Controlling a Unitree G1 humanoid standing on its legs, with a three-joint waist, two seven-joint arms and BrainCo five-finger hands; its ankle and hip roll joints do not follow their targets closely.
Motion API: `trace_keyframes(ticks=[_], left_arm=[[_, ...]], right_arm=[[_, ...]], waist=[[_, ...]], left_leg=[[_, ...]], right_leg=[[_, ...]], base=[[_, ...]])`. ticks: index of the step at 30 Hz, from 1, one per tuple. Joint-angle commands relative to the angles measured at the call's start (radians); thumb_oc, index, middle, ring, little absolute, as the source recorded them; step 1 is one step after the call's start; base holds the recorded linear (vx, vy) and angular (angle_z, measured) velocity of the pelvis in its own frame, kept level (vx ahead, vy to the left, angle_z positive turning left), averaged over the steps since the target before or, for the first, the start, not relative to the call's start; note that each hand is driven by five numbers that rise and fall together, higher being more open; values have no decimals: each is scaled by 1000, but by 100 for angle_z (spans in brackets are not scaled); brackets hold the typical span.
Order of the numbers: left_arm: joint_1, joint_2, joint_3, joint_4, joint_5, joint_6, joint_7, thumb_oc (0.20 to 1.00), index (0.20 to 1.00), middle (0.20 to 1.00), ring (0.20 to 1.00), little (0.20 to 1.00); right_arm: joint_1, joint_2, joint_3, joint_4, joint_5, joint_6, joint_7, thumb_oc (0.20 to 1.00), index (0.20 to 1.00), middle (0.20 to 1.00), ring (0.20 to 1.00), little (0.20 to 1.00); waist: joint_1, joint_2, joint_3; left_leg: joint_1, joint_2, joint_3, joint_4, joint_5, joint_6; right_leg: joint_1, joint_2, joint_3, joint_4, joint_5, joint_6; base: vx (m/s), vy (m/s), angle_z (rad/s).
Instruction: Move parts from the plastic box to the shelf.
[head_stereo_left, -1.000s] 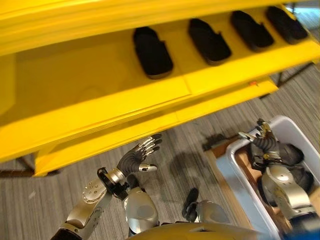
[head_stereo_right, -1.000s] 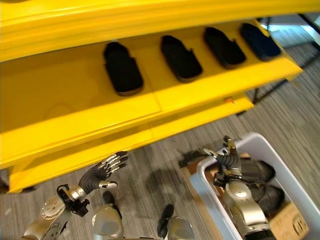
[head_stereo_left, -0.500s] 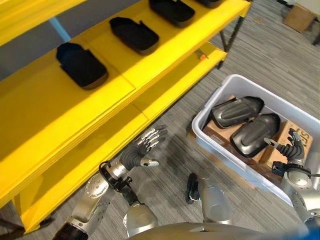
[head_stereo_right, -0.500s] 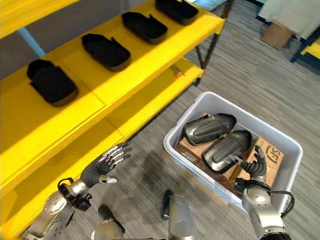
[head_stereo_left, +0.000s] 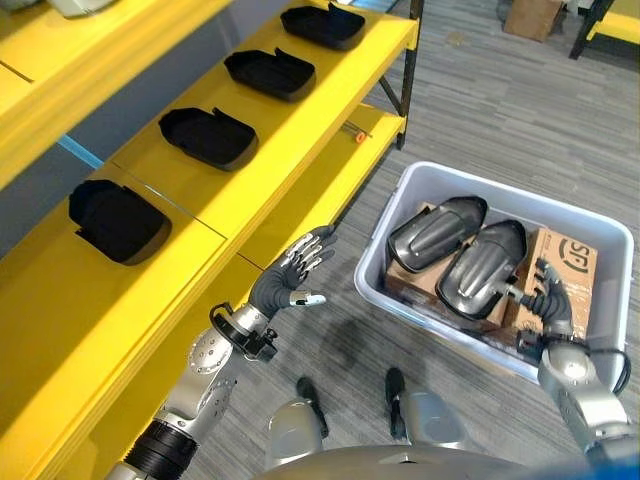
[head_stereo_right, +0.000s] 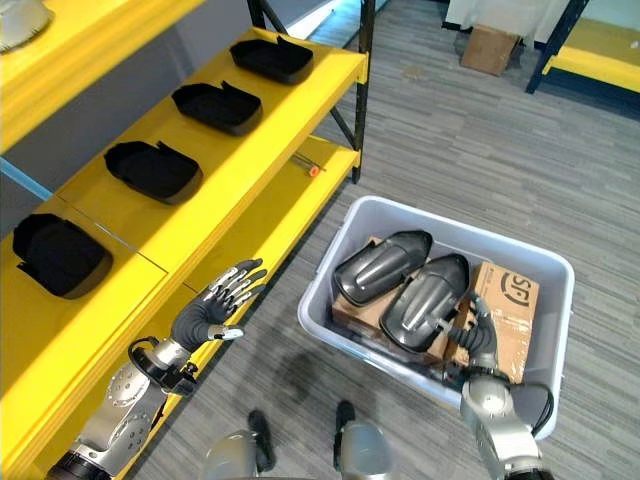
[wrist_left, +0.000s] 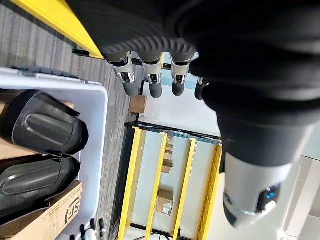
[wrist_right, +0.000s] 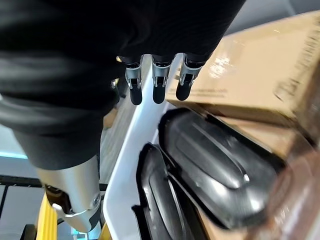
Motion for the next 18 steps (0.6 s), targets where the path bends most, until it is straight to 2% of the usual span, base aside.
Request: trace_keyframes(ticks=[1,4,8,11,16,18], left_arm=[[46,2,34,-57,2,-13,-50,1000,1000,1000,1000,1000],[74,12,44,-64,16,-13,-67,1000,1000,1000,1000,1000],[88,23,55,-52,3,-33,-80,1000,1000,1000,1000,1000],[99,26,67,-58,2,-22,-92,1000,1000,1000,1000,1000],[117,29,69,-59,30,-12,-100,1000,1000,1000,1000,1000],[114,25,61,-53,27,-2,-92,1000,1000,1000,1000,1000]], right_arm=[[-54,0,-7,-47,-26,-40,-25,1000,1000,1000,1000,1000],[-26,15,-5,-76,-15,-3,-19,1000,1000,1000,1000,1000],[-7,33,6,-65,-22,-16,-8,1000,1000,1000,1000,1000],[-4,47,11,-62,-16,-5,-10,1000,1000,1000,1000,1000],[-46,75,32,-22,11,1,-60,1000,1000,1000,1000,1000],[-79,89,47,0,15,-1,-92,1000,1000,1000,1000,1000]], waist=[[43,-37,-27],[47,-40,-47],[50,-42,-61],[55,-46,-66],[80,-57,-72],[95,-59,-71]], left_leg=[[48,18,-67,-12,38,10],[99,-5,-65,-52,16,27],[137,-17,-53,-95,8,37],[154,-23,-44,-111,1,44],[180,-31,-44,-116,-18,52],[190,-30,-26,-112,-24,54]], right_leg=[[-9,-71,-36,-8,63,111],[10,-74,-42,-24,67,122],[20,-75,-47,-41,74,132],[29,-76,-50,-56,79,136],[59,-90,-71,-92,97,142],[73,-105,-105,-91,101,146]], base=[[126,199,-51],[107,168,-46],[34,67,-13],[7,20,-4],[5,37,-7],[-20,50,-10]])
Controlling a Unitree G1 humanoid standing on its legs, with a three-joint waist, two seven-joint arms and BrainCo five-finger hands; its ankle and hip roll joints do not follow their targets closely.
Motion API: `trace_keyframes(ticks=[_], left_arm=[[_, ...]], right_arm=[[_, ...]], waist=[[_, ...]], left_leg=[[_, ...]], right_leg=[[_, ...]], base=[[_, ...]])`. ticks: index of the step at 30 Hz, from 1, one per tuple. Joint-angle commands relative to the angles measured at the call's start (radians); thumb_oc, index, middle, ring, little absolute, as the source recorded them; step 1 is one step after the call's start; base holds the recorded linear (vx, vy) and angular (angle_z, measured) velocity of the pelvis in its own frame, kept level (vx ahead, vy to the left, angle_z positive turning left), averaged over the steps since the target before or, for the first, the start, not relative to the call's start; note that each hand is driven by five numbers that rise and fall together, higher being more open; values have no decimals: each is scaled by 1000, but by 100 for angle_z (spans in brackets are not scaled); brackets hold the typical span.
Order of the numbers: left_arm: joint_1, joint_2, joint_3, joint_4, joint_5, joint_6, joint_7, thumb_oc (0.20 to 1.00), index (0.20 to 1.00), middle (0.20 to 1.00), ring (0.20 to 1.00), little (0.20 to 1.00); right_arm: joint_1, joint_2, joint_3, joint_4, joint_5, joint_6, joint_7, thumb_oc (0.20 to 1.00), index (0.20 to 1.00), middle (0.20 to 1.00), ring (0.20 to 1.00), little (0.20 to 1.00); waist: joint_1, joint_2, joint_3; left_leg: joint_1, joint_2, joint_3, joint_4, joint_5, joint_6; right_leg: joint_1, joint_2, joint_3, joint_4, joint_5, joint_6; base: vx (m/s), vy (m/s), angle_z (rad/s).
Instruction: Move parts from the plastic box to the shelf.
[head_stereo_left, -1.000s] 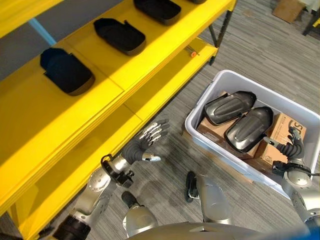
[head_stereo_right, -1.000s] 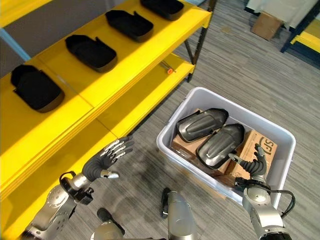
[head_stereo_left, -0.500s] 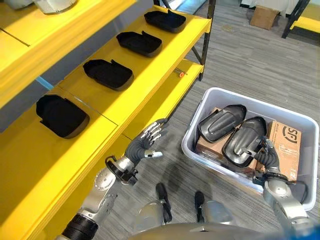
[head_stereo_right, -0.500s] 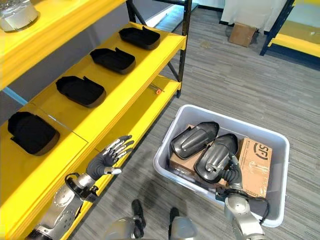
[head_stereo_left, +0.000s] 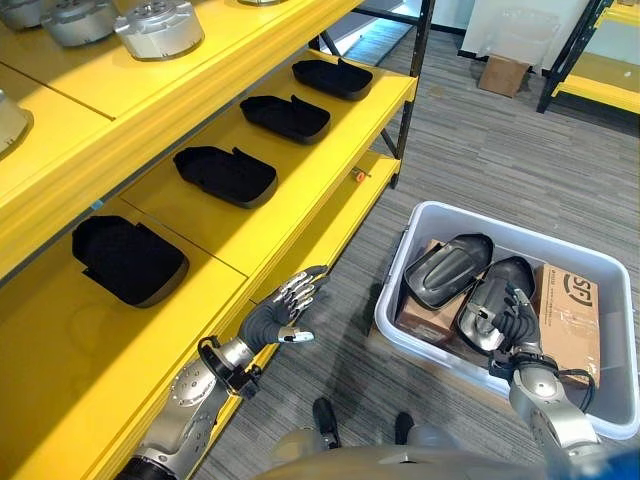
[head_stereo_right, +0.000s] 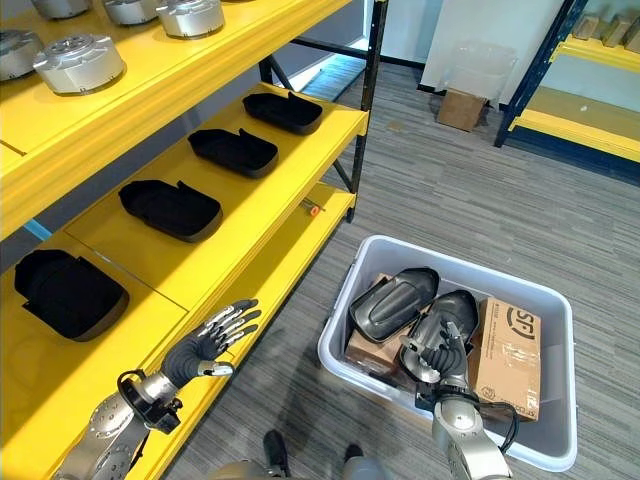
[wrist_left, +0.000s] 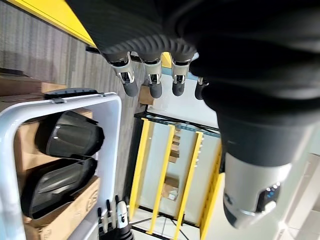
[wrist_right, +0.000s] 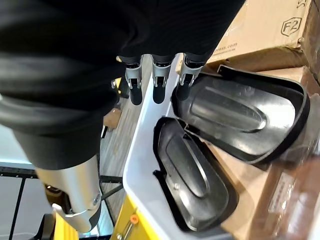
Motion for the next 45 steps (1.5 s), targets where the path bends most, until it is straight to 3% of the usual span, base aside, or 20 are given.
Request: trace_keyframes(ticks=[1,2,3,5,6,7,8,10,12,14,16,19,27,31,38,45], left_arm=[[-30,-18,23,-53,-3,-37,-9,1000,1000,1000,1000,1000],[-31,-22,19,-52,-3,-39,-6,1000,1000,1000,1000,1000],[-55,-24,2,-43,1,-39,15,1000,1000,1000,1000,1000],[-79,-21,-16,-46,-10,-37,24,1000,1000,1000,1000,1000],[-99,-16,-29,-45,-30,-46,34,1000,1000,1000,1000,1000],[-108,-15,-32,-45,-39,-52,40,1000,1000,1000,1000,1000],[-119,-12,-28,-54,-62,-46,56,1000,1000,1000,1000,1000],[-137,-32,-32,-35,-74,-71,116,1000,1000,1000,1000,1000],[-159,-48,-32,-42,-130,-118,76,1000,1000,1000,1000,1000],[-158,-61,-25,-72,-85,-87,66,1000,1000,1000,1000,1000],[-153,-60,-29,-72,-83,-83,64,1000,1000,1000,1000,1000],[-144,-67,-31,-61,-93,-108,64,1000,1000,1000,1000,1000],[-170,-95,-70,-36,-83,-128,140,1000,1000,1000,1000,1000],[-247,-100,-110,-54,-54,-134,204,1000,1000,1000,1000,1000],[-319,-109,-135,-94,-19,-137,331,1000,1000,1000,1000,1000],[-338,-121,-154,-127,2,-123,376,1000,1000,1000,1000,1000]], right_arm=[[-96,20,21,4,16,-39,-77,1000,1000,1000,1000,1000],[-109,26,26,9,15,-36,-84,1000,1000,1000,1000,1000],[-172,56,48,46,-31,-37,-98,1000,1000,1000,1000,1000],[-206,62,70,60,-152,-96,-95,1000,1000,1000,1000,1000],[-213,63,87,47,-147,-89,-73,1000,1000,1000,1000,1000],[-214,66,89,40,-141,-75,-57,1000,1000,1000,1000,1000],[-223,63,96,38,-150,-68,-33,1000,1000,1000,1000,1000],[-222,54,122,16,-132,-41,-18,1000,1000,1000,1000,1000],[-231,42,129,2,-134,-59,-26,1000,1000,1000,1000,1000],[-256,40,115,44,-98,-68,-57,1000,1000,1000,1000,1000],[-266,34,109,62,-58,-42,-65,1000,1000,1000,1000,1000],[-275,40,110,100,26,54,-59,1000,1000,1000,1000,1000],[-333,73,98,169,18,31,-54,1000,1000,1000,1000,1000],[-422,82,101,160,0,5,-47,1000,1000,1000,1000,1000],[-480,128,112,128,132,75,-105,1000,1000,1000,1000,1000],[-480,155,111,103,127,9,-186,1000,1000,1000,1000,1000]], waist=[[50,-16,16],[57,-15,18],[78,-14,38],[80,-15,51],[79,-20,59],[80,-22,63],[85,-19,69],[100,-19,82],[114,-17,100],[131,-8,111],[130,-4,114],[121,6,123],[110,18,166],[108,32,235],[100,44,335],[95,50,337]], left_leg=[[43,71,-35,45,-54,-59],[60,72,-29,41,-65,-61],[65,79,20,60,-63,-34],[51,85,4,95,-77,-15],[35,95,-13,121,-87,-13],[27,104,-16,133,-93,-16],[16,132,0,151,-87,-36],[-22,179,-7,167,-59,-75],[-53,214,-7,152,-22,-109],[-59,243,-26,124,14,-135],[-58,252,-34,126,17,-140],[-56,260,-40,134,20,-143],[-81,245,-39,176,-12,-132],[-160,225,-45,217,-31,-122],[-269,201,-47,320,-61,-105],[-374,193,-42,373,-84,-93]], right_leg=[[-12,-51,-166,46,74,51],[-9,-63,-187,75,58,64],[-58,-129,-250,192,95,88],[-92,-179,-202,249,122,93],[-114,-214,-166,244,162,104],[-123,-221,-162,242,168,107],[-91,-214,-193,198,118,110],[-72,-203,-214,128,109,111],[-68,-185,-245,89,106,108],[-54,-174,-279,76,99,92],[-53,-169,-284,91,86,78],[-66,-161,-273,124,68,58],[-122,-159,-244,170,62,49],[-212,-180,-231,209,69,59],[-320,-212,-200,284,73,66],[-422,-222,-181,314,76,68]], base=[[12,25,-32],[-48,-62,-80],[-42,-153,-100],[-68,-287,-75],[-35,-330,-7],[-29,-375,10],[-11,-345,16],[-64,-420,-11],[-120,-343,-27],[36,-239,-56],[92,-98,-30],[85,-12,-5],[77,36,7],[-128,98,-3],[-88,90,-3],[-45,45,-2]])
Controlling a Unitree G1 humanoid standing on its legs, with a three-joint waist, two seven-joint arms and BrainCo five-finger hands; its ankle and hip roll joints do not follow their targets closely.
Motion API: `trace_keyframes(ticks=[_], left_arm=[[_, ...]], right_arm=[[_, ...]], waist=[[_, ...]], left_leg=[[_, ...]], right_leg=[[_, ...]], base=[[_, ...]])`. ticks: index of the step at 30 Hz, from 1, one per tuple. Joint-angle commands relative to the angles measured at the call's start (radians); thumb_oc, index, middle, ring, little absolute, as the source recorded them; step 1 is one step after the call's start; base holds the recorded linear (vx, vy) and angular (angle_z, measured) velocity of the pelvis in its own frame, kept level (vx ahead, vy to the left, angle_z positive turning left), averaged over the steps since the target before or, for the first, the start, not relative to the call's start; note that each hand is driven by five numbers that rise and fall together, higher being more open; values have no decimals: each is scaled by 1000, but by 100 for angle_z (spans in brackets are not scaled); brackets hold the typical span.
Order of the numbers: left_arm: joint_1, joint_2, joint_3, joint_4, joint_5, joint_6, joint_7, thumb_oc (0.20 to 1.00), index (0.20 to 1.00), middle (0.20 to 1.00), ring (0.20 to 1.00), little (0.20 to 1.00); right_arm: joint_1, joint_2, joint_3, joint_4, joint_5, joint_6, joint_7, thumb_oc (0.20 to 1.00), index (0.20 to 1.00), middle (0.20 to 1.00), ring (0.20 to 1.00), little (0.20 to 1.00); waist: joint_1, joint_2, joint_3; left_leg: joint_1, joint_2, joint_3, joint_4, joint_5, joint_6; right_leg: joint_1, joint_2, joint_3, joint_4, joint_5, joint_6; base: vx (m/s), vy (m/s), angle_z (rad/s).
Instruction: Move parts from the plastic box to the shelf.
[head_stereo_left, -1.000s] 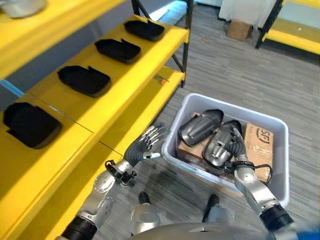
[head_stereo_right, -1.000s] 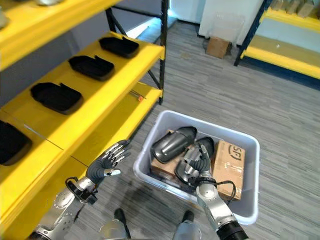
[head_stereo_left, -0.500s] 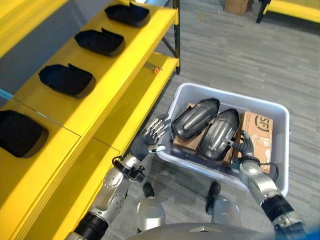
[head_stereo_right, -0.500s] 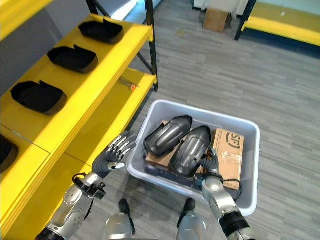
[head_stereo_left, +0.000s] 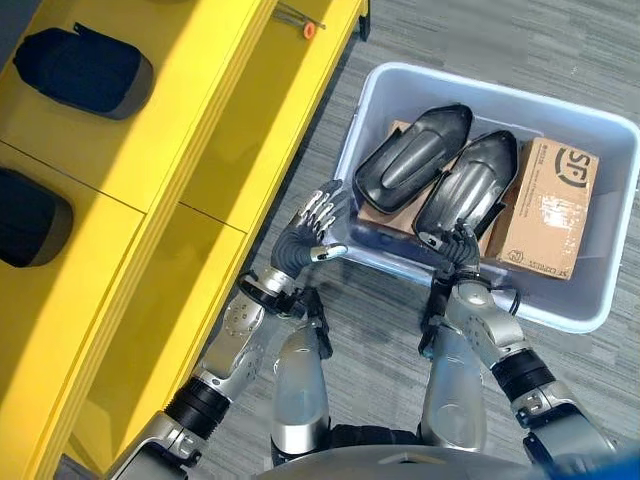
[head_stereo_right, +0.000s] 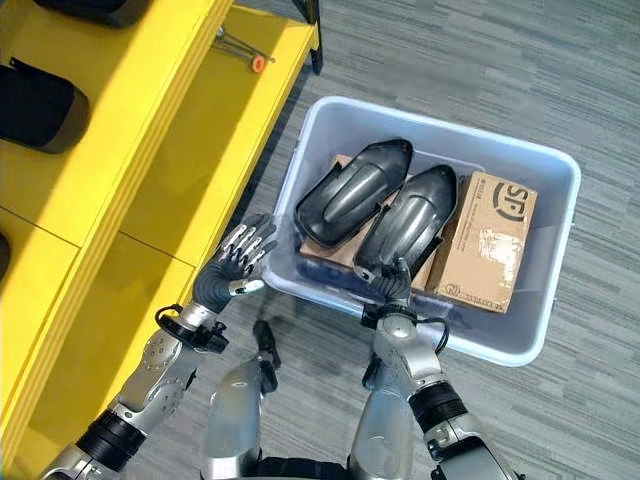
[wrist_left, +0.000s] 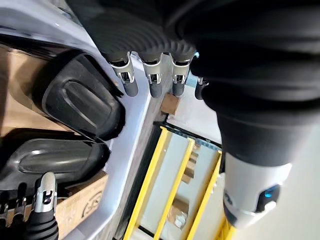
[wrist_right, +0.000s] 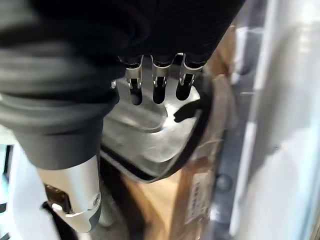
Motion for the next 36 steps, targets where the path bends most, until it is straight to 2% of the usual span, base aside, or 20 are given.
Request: trace_keyframes(ticks=[1,2,4,6,9,13,15,18,23,30,35,36], left_arm=[[47,-12,-12,-154,47,-40,23,1000,1000,1000,1000,1000],[49,-14,-17,-165,58,-41,37,1000,1000,1000,1000,1000],[48,-21,-23,-179,69,-39,61,1000,1000,1000,1000,1000],[52,-26,-31,-182,78,-32,65,1000,1000,1000,1000,1000],[49,-28,-42,-182,86,-42,78,1000,1000,1000,1000,1000],[47,-30,-50,-185,94,-54,94,1000,1000,1000,1000,1000],[44,-33,-58,-186,120,-41,83,1000,1000,1000,1000,1000],[36,-31,-68,-176,106,-54,89,1000,1000,1000,1000,1000],[36,-36,-71,-162,113,-60,93,1000,1000,1000,1000,1000],[24,-39,-82,-156,112,-61,93,1000,1000,1000,1000,1000],[4,-49,-97,-140,136,-48,95,1000,1000,1000,1000,1000],[3,-48,-99,-139,131,-48,94,1000,1000,1000,1000,1000]], right_arm=[[7,4,-16,-99,-25,-99,-43,1000,1000,1000,1000,1000],[10,2,-16,-129,-82,-148,-37,1000,1000,1000,1000,1000],[22,-11,-12,-199,-158,-134,-44,1000,1000,1000,1000,1000],[34,-17,-2,-229,-167,-119,-48,1000,1000,1000,1000,1000],[53,-32,18,-262,-171,-137,-57,1000,1000,1000,1000,1000],[65,-46,17,-296,-208,-202,-62,1000,1000,1000,1000,1000],[65,-56,26,-327,-242,-200,-63,1000,1000,1000,1000,1000],[62,-65,38,-344,-230,-196,-81,1000,1000,1000,1000,1000],[68,-66,41,-333,-261,-244,-104,1000,1000,1000,1000,1000],[55,-60,45,-329,-248,-273,-137,1000,1000,1000,1000,1000],[38,-55,40,-322,-309,-367,-173,1000,1000,1000,1000,1000],[37,-54,41,-330,-277,-330,-178,1000,1000,1000,1000,1000]], waist=[[-7,12,-29],[-13,13,-29],[-27,16,-29],[-35,18,-29],[-48,22,-29],[-57,25,-29],[-61,28,-29],[-65,30,-29],[-68,32,-29],[-73,34,-29],[-81,42,-29],[-83,43,-29]], left_leg=[[-55,-24,-46,53,-30,29],[-76,-26,-43,64,-35,30],[-99,-26,-31,76,-41,33],[-93,-29,-32,87,-67,25],[-115,-29,-17,92,-69,27],[-139,-31,-15,101,-72,29],[-152,-35,-11,101,-72,31],[-163,-38,-10,98,-72,34],[-175,-41,-10,105,-73,38],[-212,-38,-5,142,-90,42],[-251,-40,5,162,-97,49],[-254,-41,7,165,-99,49]], right_leg=[[16,-12,-14,95,-76,30],[-5,-12,-8,96,-73,33],[-35,-13,7,99,-68,37],[-33,-17,19,108,-86,51],[-60,-16,30,109,-82,52],[-90,-13,44,122,-83,53],[-108,-11,51,129,-84,52],[-127,-9,60,137,-84,54],[-140,-6,66,144,-84,51],[-179,0,70,164,-87,43],[-227,0,87,180,-81,43],[-232,2,91,182,-80,44]], base=[[-66,59,-7],[-64,68,-11],[-22,90,-10],[15,76,-17],[-50,43,-11],[-25,15,-2],[-37,32,-2],[-15,17,-2],[-3,3,-2],[-6,-4,-4],[-4,14,-8],[8,38,-7]])
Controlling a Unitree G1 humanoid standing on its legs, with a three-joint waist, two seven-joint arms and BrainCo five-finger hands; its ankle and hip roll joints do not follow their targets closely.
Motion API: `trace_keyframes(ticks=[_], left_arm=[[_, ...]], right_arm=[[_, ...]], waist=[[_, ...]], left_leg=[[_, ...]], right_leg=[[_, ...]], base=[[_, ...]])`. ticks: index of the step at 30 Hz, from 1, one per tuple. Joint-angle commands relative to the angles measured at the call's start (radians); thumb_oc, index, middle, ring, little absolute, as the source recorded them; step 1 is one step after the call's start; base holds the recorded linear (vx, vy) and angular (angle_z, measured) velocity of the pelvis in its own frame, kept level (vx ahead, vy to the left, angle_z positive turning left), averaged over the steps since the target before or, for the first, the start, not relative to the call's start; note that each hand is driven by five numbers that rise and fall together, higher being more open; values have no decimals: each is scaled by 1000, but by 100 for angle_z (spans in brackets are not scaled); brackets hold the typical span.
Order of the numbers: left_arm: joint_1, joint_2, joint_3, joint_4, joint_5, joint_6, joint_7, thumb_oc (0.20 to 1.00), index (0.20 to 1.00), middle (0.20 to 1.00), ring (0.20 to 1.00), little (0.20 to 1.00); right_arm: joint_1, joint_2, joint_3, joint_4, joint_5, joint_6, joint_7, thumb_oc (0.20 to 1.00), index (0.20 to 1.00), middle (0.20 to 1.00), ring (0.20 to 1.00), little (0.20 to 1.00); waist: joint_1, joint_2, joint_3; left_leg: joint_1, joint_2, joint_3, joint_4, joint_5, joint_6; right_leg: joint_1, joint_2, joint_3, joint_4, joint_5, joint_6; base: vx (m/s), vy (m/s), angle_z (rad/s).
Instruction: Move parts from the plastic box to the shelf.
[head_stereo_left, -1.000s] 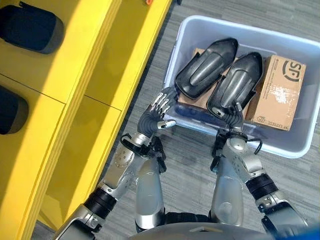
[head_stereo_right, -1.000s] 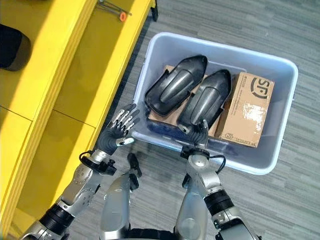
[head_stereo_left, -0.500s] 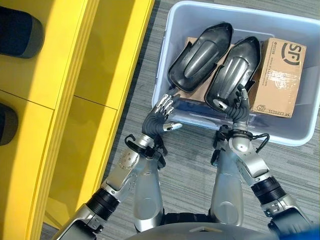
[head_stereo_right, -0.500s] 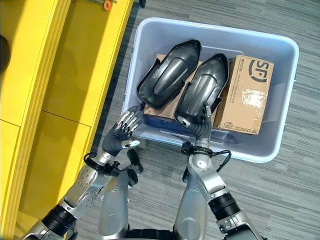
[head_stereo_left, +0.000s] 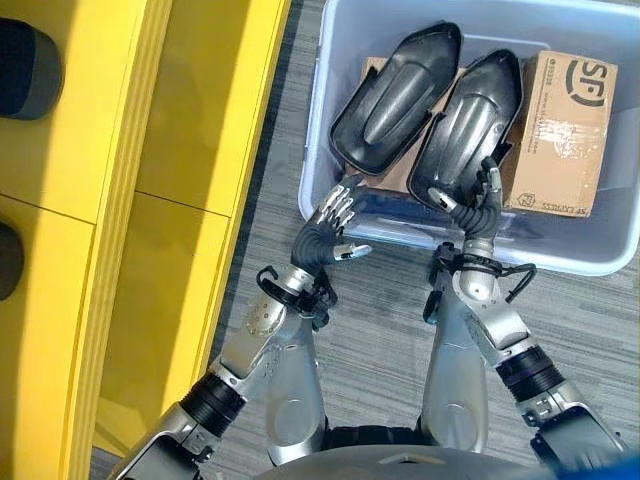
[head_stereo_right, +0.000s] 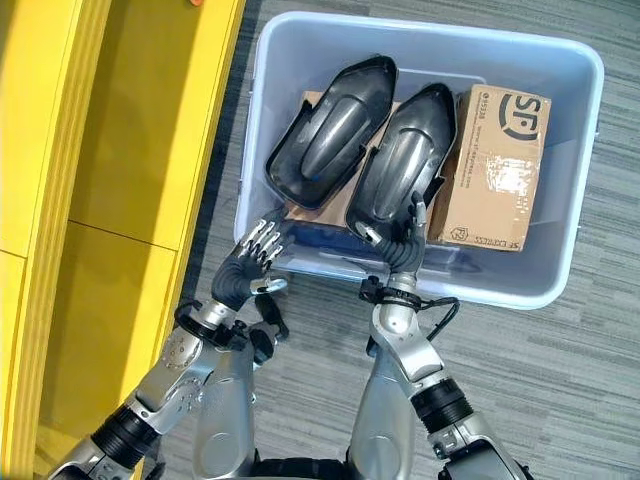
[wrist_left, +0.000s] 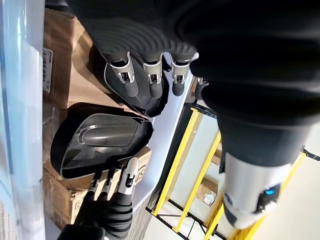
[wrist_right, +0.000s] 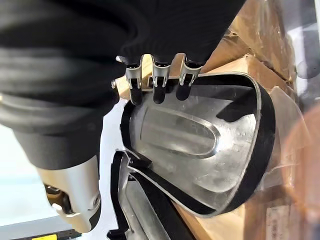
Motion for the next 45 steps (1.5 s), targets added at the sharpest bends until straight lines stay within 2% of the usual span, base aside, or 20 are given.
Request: trace_keyframes(ticks=[1,6,9,15,17,18,19,21,26,30,38,45], left_arm=[[48,-15,-9,-97,52,-47,-9,1000,1000,1000,1000,1000],[45,-12,-13,-88,59,-56,30,1000,1000,1000,1000,1000],[47,-15,-12,-82,64,-46,12,1000,1000,1000,1000,1000],[51,-14,-13,-75,16,-48,-20,1000,1000,1000,1000,1000],[51,-22,-20,-72,1,-44,-26,1000,1000,1000,1000,1000],[48,-21,-19,-61,-2,-45,-12,1000,1000,1000,1000,1000],[43,-23,-18,-57,9,-34,-18,1000,1000,1000,1000,1000],[44,-23,-21,-53,17,-30,-21,1000,1000,1000,1000,1000],[39,-18,-27,-30,35,-39,-32,1000,1000,1000,1000,1000],[38,-22,-32,-20,37,-38,-31,1000,1000,1000,1000,1000],[27,-26,-31,-2,39,-36,-45,1000,1000,1000,1000,1000],[18,-39,-35,13,44,-33,-43,1000,1000,1000,1000,1000]], right_arm=[[24,-10,-5,-115,-34,-37,-39,1000,1000,1000,1000,1000],[28,-4,-3,-90,-67,-152,-79,1000,1000,1000,1000,1000],[27,-3,-7,-101,-109,-194,-86,1000,1000,1000,1000,1000],[24,-17,-10,-128,-150,-209,-117,1000,1000,1000,1000,1000],[18,-21,-5,-125,-204,-261,-109,1000,1000,1000,1000,1000],[11,-23,2,-154,-241,-255,-112,1000,1000,1000,1000,1000],[5,-22,6,-165,-206,-223,-112,1000,1000,1000,1000,1000],[2,-21,9,-148,-180,-212,-122,1000,1000,1000,1000,1000],[17,-19,5,-105,-142,-257,-140,1000,1000,1000,1000,1000],[16,-12,3,-69,-90,-243,-130,1000,1000,1000,1000,1000],[0,16,-29,-12,-58,-320,-207,1000,1000,1000,1000,1000],[-5,26,-33,17,-19,-276,-186,1000,1000,1000,1000,1000]], waist=[[-1,39,-31],[-4,43,-31],[-4,47,-31],[-10,52,-31],[-13,54,-31],[-14,54,-31],[-15,53,-31],[-15,55,-31],[-19,54,-31],[-21,62,-31],[-17,71,-31],[-17,82,-31]], left_leg=[[9,-59,-46,-93,22,2],[-19,-60,-43,-78,17,8],[-29,-62,-43,-74,15,10],[-59,-66,-38,-59,8,13],[-74,-64,-38,-48,6,16],[-79,-66,-37,-43,1,16],[-82,-67,-37,-41,0,17],[-89,-69,-38,-39,-1,18],[-108,-67,-36,-35,-2,22],[-126,-70,-34,-29,-2,22],[-168,-74,-34,-18,0,27],[-206,-76,-35,3,-4,33]], right_leg=[[6,23,-22,169,-151,29],[-25,23,-18,183,-151,25],[-36,23,-16,188,-152,24],[-69,26,-5,195,-150,24],[-84,27,1,201,-149,21],[-92,29,4,206,-151,22],[-94,30,5,206,-151,22],[-101,32,7,208,-152,19],[-122,34,8,211,-150,17],[-145,33,14,220,-151,12],[-185,28,15,231,-148,10],[-228,24,27,260,-152,4]], base=[[17,38,-10],[8,12,-2],[0,0,0],[12,20,-7],[24,13,-10],[31,18,-1],[32,17,-1],[0,0,0],[0,0,0],[12,9,-2],[3,0,-2],[13,23,-3]])
